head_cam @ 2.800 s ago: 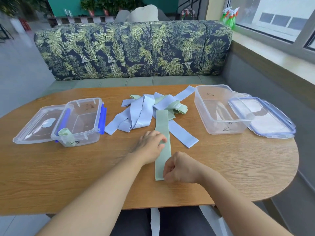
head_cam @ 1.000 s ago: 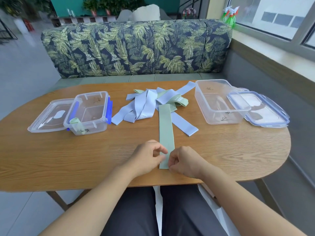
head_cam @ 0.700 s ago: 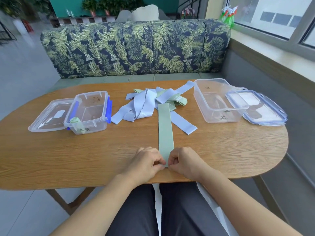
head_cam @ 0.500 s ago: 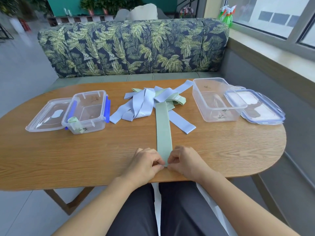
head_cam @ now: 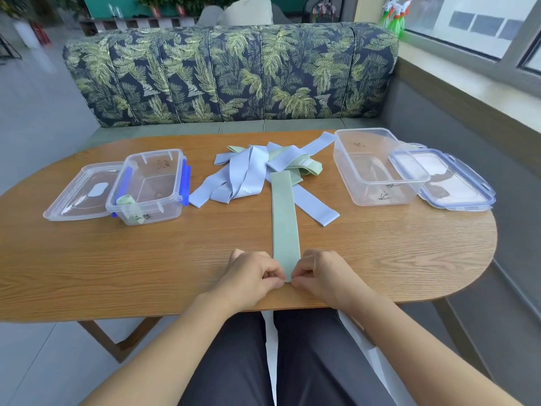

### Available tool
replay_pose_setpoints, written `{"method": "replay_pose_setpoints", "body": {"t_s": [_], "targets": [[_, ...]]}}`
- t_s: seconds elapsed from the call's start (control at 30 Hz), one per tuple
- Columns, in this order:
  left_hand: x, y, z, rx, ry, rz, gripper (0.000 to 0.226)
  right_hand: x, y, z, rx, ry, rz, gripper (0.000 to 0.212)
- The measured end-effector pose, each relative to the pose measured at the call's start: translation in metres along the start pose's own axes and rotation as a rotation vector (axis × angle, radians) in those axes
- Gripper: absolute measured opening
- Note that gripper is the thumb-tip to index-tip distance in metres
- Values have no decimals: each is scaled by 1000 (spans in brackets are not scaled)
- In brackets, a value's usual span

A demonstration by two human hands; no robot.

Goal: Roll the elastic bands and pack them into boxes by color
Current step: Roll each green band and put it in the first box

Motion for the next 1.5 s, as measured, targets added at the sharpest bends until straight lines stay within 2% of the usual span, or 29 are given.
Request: {"method": "replay_pose_setpoints", "body": {"t_s": [0.27,0.47,0.67,0.87,1.07,1.33,1.4,1.5], "targets": [[5,4,-3,84,-43,54,3,6,4,-2,-72,80,81,6],[6,3,-2,113,-74,57,1,8,7,-2,-105,15,159,8],[11,3,-4,173,-112,81,6,8,14,-6,-236,82,213,16],[13,6,-6,193,-83,86,1,12,20,-5,-337,137,328,17],[14,14,-12,218,5,94,10,15,26,-2,-391,112,385,20],[14,13,-22,36,152,89,8,15,29,-5,-412,154,440,24],[14,10,-22,-93,193,62,7,15,30,-5,-407,150,455,24],[10,2,-23,-384,319,-30,4,15,31,-5,-405,155,474,24]]}}
Point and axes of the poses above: each hand's wrist, its own y-axis towards the middle knuckle, its own x-axis out of the back of the hand, z = x × y, the point moved 3 cm from there along y, towards the middle knuckle, and after that the axes turned 12 degrees about -y, right-handed, at the moved point
